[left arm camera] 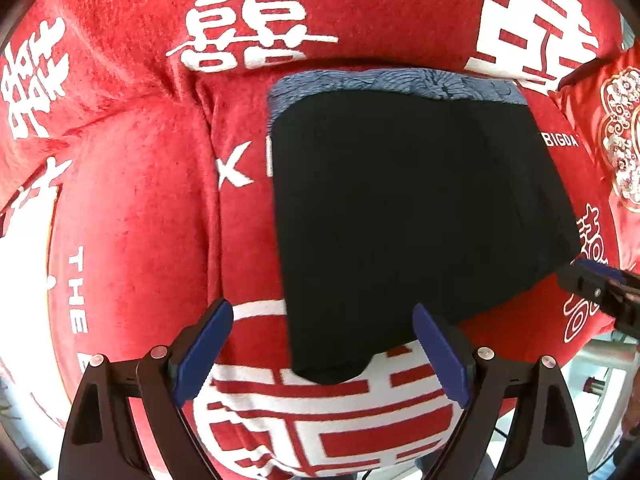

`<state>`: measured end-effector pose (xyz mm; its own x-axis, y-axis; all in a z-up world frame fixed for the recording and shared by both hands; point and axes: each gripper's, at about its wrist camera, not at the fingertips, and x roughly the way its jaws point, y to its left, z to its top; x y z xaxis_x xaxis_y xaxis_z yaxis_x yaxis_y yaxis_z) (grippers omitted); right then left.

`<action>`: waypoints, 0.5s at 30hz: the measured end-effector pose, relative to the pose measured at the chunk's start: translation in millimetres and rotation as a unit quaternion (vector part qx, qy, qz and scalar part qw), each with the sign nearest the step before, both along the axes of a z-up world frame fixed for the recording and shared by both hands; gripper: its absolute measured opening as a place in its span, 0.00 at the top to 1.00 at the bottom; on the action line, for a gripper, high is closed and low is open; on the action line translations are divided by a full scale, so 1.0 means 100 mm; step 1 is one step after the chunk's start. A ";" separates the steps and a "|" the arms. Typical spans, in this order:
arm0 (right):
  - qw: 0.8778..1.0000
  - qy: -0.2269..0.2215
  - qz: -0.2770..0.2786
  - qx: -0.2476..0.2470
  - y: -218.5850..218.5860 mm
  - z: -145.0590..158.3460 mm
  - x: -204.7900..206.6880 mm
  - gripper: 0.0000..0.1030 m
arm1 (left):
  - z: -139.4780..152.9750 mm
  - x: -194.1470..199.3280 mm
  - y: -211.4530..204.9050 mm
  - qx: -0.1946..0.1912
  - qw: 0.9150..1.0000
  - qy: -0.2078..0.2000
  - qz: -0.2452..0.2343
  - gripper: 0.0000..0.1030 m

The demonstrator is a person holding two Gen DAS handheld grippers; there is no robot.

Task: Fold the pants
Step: 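Open both grippers and release the folded trousers onto the bedspread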

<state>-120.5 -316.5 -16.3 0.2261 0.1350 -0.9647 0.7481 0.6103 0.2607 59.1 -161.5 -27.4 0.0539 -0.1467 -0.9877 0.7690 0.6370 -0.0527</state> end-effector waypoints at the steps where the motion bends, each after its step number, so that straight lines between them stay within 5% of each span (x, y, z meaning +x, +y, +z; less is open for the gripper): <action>1: 1.000 0.002 -0.002 0.000 0.04 0.01 0.01 0.40 | 0.01 0.02 0.02 0.000 1.000 0.001 0.000 0.11; 14: 1.000 0.001 -0.004 0.011 0.47 0.06 0.17 0.31 | 0.00 0.20 0.24 -0.006 1.000 0.014 0.002 0.11; 15: 1.000 -0.002 -0.006 0.013 0.48 0.07 0.18 0.31 | 0.01 0.22 0.26 -0.012 1.000 0.014 0.004 0.05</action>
